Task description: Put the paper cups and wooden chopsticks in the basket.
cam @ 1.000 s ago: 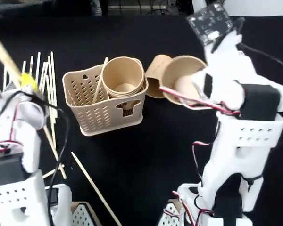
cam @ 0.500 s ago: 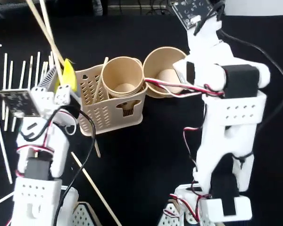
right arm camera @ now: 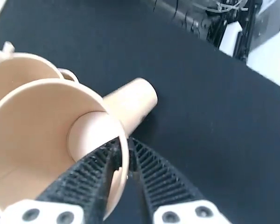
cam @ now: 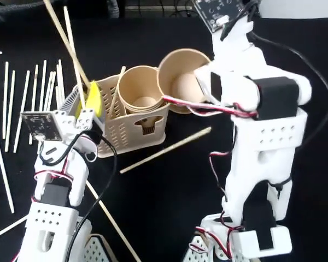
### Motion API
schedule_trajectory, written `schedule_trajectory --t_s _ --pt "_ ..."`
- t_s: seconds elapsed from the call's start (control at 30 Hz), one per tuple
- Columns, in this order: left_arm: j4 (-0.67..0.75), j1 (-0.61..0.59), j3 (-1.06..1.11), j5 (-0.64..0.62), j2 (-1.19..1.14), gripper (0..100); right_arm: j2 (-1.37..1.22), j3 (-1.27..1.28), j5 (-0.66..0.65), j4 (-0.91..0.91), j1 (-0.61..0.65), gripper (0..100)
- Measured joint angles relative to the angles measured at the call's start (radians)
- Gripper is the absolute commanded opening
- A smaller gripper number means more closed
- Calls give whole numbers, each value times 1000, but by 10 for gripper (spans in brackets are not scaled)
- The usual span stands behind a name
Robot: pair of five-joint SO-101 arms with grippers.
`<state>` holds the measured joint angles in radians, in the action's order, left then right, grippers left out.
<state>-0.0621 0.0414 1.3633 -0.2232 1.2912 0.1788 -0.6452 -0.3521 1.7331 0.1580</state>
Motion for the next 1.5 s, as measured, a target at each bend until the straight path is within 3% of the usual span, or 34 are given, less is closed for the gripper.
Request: schedule_trajectory --t_s 0.5,0.8,0.97,1.2,1.5 --pt "-178 -3 -32 -2 52 158 -11 -192 135 0 218 11" --pt "-404 8 -37 -37 373 217 -193 -187 135 0 219 11" --pt "-482 6 -38 -61 436 220 -285 -187 135 0 219 15" --pt "-517 6 -43 -61 440 220 -298 -187 106 0 232 239" --pt "-569 6 -97 -61 450 221 -279 -206 58 2 255 258"
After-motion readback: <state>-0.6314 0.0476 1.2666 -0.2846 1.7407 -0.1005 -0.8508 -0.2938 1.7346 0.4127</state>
